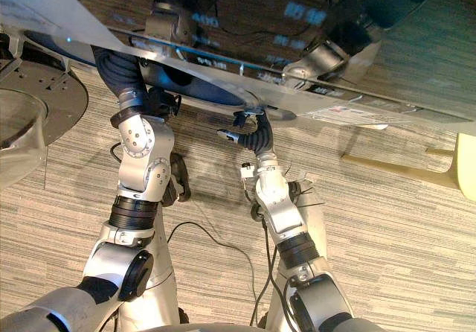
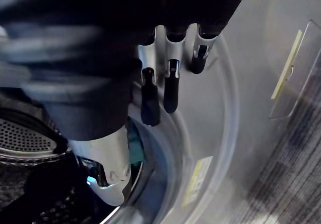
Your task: Pick up the laundry basket with both hands and put the clothes into the washing machine.
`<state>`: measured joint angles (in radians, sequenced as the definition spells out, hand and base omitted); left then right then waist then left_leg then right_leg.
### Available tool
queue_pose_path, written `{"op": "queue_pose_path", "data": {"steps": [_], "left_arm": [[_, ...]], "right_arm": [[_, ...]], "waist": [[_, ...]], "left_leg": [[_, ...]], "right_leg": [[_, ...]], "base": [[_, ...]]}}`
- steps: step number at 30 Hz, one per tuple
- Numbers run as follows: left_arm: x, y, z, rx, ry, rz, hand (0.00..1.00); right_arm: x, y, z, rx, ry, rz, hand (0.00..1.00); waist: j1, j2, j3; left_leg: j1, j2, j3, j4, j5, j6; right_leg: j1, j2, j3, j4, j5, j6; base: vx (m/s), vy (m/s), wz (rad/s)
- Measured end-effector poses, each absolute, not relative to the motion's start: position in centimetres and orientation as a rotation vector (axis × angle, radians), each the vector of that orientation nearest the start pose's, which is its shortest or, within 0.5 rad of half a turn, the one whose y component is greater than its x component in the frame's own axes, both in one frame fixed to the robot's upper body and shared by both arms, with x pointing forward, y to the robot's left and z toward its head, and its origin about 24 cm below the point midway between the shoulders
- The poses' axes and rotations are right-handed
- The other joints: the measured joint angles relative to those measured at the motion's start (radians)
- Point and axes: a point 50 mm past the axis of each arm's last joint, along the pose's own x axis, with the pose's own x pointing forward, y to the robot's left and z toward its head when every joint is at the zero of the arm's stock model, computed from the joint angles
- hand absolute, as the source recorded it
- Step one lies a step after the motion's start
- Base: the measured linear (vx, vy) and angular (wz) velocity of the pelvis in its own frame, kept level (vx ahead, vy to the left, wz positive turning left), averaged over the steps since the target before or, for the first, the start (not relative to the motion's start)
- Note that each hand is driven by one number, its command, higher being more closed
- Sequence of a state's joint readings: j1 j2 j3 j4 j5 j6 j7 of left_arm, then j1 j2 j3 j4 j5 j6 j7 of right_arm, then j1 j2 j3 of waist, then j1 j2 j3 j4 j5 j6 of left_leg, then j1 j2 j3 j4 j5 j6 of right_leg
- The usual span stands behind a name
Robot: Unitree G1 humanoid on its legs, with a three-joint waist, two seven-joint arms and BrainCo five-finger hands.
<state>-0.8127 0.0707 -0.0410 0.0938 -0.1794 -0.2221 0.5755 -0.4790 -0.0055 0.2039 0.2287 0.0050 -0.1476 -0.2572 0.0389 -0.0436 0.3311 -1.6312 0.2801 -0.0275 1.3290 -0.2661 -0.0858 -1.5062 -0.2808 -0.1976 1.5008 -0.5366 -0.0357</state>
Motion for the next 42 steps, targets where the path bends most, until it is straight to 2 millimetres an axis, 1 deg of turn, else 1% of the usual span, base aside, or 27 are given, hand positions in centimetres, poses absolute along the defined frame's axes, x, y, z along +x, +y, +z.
{"op": "queue_pose_path", "data": {"steps": [1, 4, 5, 7, 8, 9, 10, 11, 15, 17, 18, 20, 22, 25, 27, 29, 30, 31, 32, 34, 35, 36, 37, 38, 40, 41, 42], "left_arm": [[32.9, 11.5, 27.9, -0.317, -0.842, 0.257, 1.00], [33.8, 11.3, 29.3, -0.281, -0.849, 0.263, 1.00], [34.2, 11.2, 30.0, -0.264, -0.849, 0.265, 1.00], [34.7, 11.4, 30.4, -0.228, -0.842, 0.279, 1.00], [34.9, 11.6, 30.5, -0.205, -0.840, 0.287, 1.00], [35.6, 11.6, 30.9, -0.155, -0.826, 0.303, 1.00], [35.9, 11.6, 31.1, -0.128, -0.819, 0.311, 1.00], [36.5, 11.7, 31.5, -0.076, -0.802, 0.328, 0.00], [37.5, 11.8, 32.9, 0.106, -0.783, 0.343, 0.00], [38.2, 11.8, 33.3, 0.277, -0.753, 0.328, 0.00], [38.4, 11.8, 33.2, 0.320, -0.741, 0.324, 0.00], [39.1, 11.9, 32.5, 0.436, -0.680, 0.301, 0.00], [39.6, 12.0, 32.0, 0.474, -0.638, 0.273, 0.00], [39.7, 12.0, 31.4, 0.483, -0.615, 0.245, 0.00], [39.8, 12.6, 29.5, 0.473, -0.579, 0.248, 0.00], [39.4, 13.6, 25.6, 0.451, -0.517, 0.255, 0.00], [39.2, 13.9, 24.4, 0.444, -0.497, 0.258, 0.00], [38.8, 14.2, 22.4, 0.418, -0.463, 0.254, 0.00], [38.0, 14.6, 19.8, 0.400, -0.416, 0.255, 0.00], [36.4, 15.4, 16.1, 0.379, -0.352, 0.264, 0.00], [35.3, 15.7, 14.6, 0.353, -0.336, 0.268, 0.00], [35.0, 15.7, 14.2, 0.340, -0.330, 0.269, 0.00], [34.0, 15.9, 12.8, 0.299, -0.308, 0.276, 0.00], [32.8, 16.1, 11.4, 0.266, -0.280, 0.287, 0.00], [31.2, 16.5, 8.8, 0.231, -0.208, 0.306, 0.00], [30.2, 16.5, 7.1, 0.217, -0.155, 0.312, 0.00], [29.7, 16.5, 6.3, 0.207, -0.131, 0.315, 0.00]], "right_arm": [[32.3, -7.5, 13.4, -0.011, -0.384, 0.076, 0.00], [32.3, -7.5, 13.5, -0.009, -0.388, 0.081, 0.00], [32.2, -7.4, 13.6, -0.008, -0.392, 0.086, 0.00], [32.2, -7.3, 13.6, -0.006, -0.397, 0.096, 0.00], [32.2, -7.3, 13.7, -0.004, -0.399, 0.097, 0.00], [32.1, -7.3, 13.7, -0.001, -0.407, 0.097, 0.00], [32.1, -7.3, 13.7, 0.001, -0.410, 0.097, 0.00], [32.1, -7.2, 13.8, 0.007, -0.416, 0.097, 0.00], [32.0, -7.4, 13.8, 0.014, -0.426, 0.094, 0.00], [32.0, -7.5, 13.8, 0.015, -0.428, 0.093, 0.00], [32.0, -7.5, 13.8, 0.015, -0.428, 0.095, 0.00], [32.0, -7.4, 13.9, 0.016, -0.430, 0.110, 0.00], [32.0, -7.2, 14.0, 0.026, -0.430, 0.114, 0.00], [31.9, -6.9, 13.9, 0.044, -0.424, 0.116, 0.00], [31.9, -6.8, 13.8, 0.053, -0.415, 0.118, 0.00], [31.6, -6.7, 13.2, 0.057, -0.393, 0.122, 0.00], [31.5, -6.7, 12.9, 0.058, -0.386, 0.121, 0.00], [31.4, -6.7, 12.5, 0.057, -0.372, 0.119, 0.00], [31.3, -6.8, 12.0, 0.054, -0.352, 0.114, 0.00], [31.0, -7.0, 11.3, 0.051, -0.327, 0.107, 0.00], [30.9, -7.1, 11.0, 0.046, -0.318, 0.103, 0.00], [30.9, -7.2, 10.9, 0.045, -0.315, 0.101, 0.00], [30.6, -7.3, 10.3, 0.041, -0.294, 0.096, 0.00], [30.4, -7.4, 9.7, 0.032, -0.278, 0.094, 0.00], [30.0, -7.6, 9.0, 0.011, -0.257, 0.090, 0.00], [29.7, -7.9, 8.2, -0.003, -0.229, 0.087, 0.00], [29.5, -8.0, 7.8, -0.008, -0.217, 0.085, 0.00]], "waist": [[-0.001, 0.000, 0.000], [-0.004, 0.000, 0.000], [-0.009, 0.000, 0.000], [-0.023, 0.000, 0.000], [-0.024, 0.000, 0.000], [-0.027, 0.000, 0.000], [-0.024, 0.000, 0.000], [-0.026, 0.000, 0.000], [-0.030, 0.000, 0.000], [-0.035, -0.002, -0.001], [-0.037, -0.002, -0.001], [-0.043, -0.002, -0.001], [-0.048, -0.002, -0.001], [-0.050, -0.002, -0.001], [-0.052, -0.003, -0.001], [-0.052, -0.002, -0.001], [-0.051, -0.002, -0.001], [-0.050, -0.003, -0.001], [-0.047, -0.003, -0.002], [-0.037, -0.003, -0.002], [-0.032, -0.003, -0.002], [-0.030, -0.003, -0.002], [-0.022, -0.002, -0.002], [-0.022, -0.002, -0.003], [-0.019, -0.002, -0.003], [-0.015, -0.002, -0.003], [-0.015, -0.001, -0.005]], "left_leg": [[0.000, 0.001, 0.000, -0.002, 0.001, -0.001], [-0.002, 0.002, 0.000, -0.003, 0.002, 0.001], [-0.003, 0.003, 0.000, -0.003, 0.002, 0.001], [-0.004, 0.004, 0.001, -0.004, 0.003, 0.003], [-0.004, 0.004, 0.002, -0.004, 0.003, 0.003], [-0.006, 0.010, 0.002, -0.004, 0.002, 0.004], [-0.008, 0.016, 0.002, -0.004, 0.002, 0.004], [-0.008, 0.017, 0.002, -0.006, 0.002, 0.005], [-0.009, 0.018, 0.003, -0.008, 0.004, 0.007], [-0.011, 0.020, 0.004, -0.007, 0.004, 0.007], [-0.011, 0.020, 0.005, -0.006, 0.004, 0.007], [-0.012, 0.020, 0.005, -0.005, 0.004, 0.007], [-0.012, 0.020, 0.006, -0.005, 0.004, 0.007], [-0.006, 0.020, 0.009, -0.007, 0.004, 0.007], [0.021, 0.020, 0.023, -0.019, 0.004, 0.007], [0.074, 0.029, 0.036, -0.044, 0.004, 0.007], [0.092, 0.031, 0.038, -0.052, 0.004, 0.007], [0.121, 0.032, 0.046, -0.071, 0.004, 0.006], [0.164, 0.032, 0.057, -0.101, 0.006, 0.004], [0.227, 0.031, 0.073, -0.159, 0.021, -0.002], [0.256, 0.028, 0.081, -0.192, 0.031, -0.005], [0.264, 0.027, 0.083, -0.199, 0.034, -0.006], [0.291, 0.021, 0.085, -0.229, 0.043, -0.009], [0.319, 0.017, 0.084, -0.255, 0.053, -0.013], [0.374, 0.012, 0.084, -0.297, 0.064, -0.020], [0.421, 0.007, 0.085, -0.329, 0.070, -0.025], [0.448, 0.002, 0.086, -0.347, 0.074, -0.028]], "right_leg": [[0.000, 0.001, -0.002, -0.006, 0.005, -0.001], [0.001, 0.004, -0.003, -0.011, 0.008, 0.000], [0.001, 0.005, -0.004, -0.016, 0.012, 0.003], [0.001, 0.006, -0.003, -0.022, 0.016, 0.007], [0.001, 0.006, -0.002, -0.024, 0.016, 0.008], [0.001, 0.013, -0.003, -0.031, 0.022, 0.010], [0.001, 0.018, -0.004, -0.035, 0.025, 0.011], [0.001, 0.018, -0.005, -0.039, 0.028, 0.008], [0.000, 0.019, -0.006, -0.040, 0.029, 0.008], [-0.001, 0.021, -0.007, -0.040, 0.029, 0.007], [-0.001, 0.021, -0.007, -0.040, 0.029, 0.007], [-0.001, 0.022, -0.007, -0.040, 0.029, 0.007], [-0.001, 0.022, -0.007, -0.040, 0.029, 0.007], [0.001, 0.021, -0.004, -0.040, 0.030, 0.005], [0.010, 0.019, 0.011, -0.042, 0.032, 0.006], [0.055, 0.025, 0.011, -0.065, 0.033, 0.006], [0.073, 0.027, 0.009, -0.073, 0.033, 0.006], [0.099, 0.029, 0.008, -0.089, 0.033, 0.006], [0.132, 0.029, 0.009, -0.112, 0.035, 0.008], [0.182, 0.035, 0.008, -0.160, 0.045, 0.013], [0.206, 0.035, 0.004, -0.187, 0.052, 0.008], [0.213, 0.035, 0.002, -0.193, 0.054, 0.007], [0.239, 0.035, -0.004, -0.214, 0.056, 0.005], [0.270, 0.034, -0.015, -0.234, 0.056, 0.005], [0.329, 0.035, -0.031, -0.269, 0.057, 0.003], [0.375, 0.035, -0.038, -0.296, 0.058, 0.003], [0.402, 0.035, -0.042, -0.311, 0.058, 0.003]], "base": [[0.03, -0.022, -0.06], [0.04, -0.026, -0.05], [0.03, -0.015, -0.06], [0.04, -0.016, -0.04], [0.05, -0.019, -0.08], [0.04, -0.017, -0.13], [0.04, -0.017, -0.16], [0.03, -0.021, -0.09], [0.04, -0.033, -0.01], [0.04, -0.038, -0.02], [0.04, -0.030, -0.02], [0.04, -0.028, -0.01], [0.04, -0.029, 0.00], [0.04, -0.038, 0.01], [0.04, -0.049, 0.05], [0.05, -0.058, -0.02], [0.05, -0.057, 0.01], [0.05, -0.066, 0.06], [0.05, -0.069, 0.07], [0.05, -0.076, 0.05], [0.04, -0.067, 0.06], [0.04, -0.064, 0.11], [0.05, -0.064, 0.16], [0.07, -0.072, 0.18], [0.07, -0.059, 0.16], [0.08, -0.062, 0.15], [0.10, -0.079, 0.18]]}}
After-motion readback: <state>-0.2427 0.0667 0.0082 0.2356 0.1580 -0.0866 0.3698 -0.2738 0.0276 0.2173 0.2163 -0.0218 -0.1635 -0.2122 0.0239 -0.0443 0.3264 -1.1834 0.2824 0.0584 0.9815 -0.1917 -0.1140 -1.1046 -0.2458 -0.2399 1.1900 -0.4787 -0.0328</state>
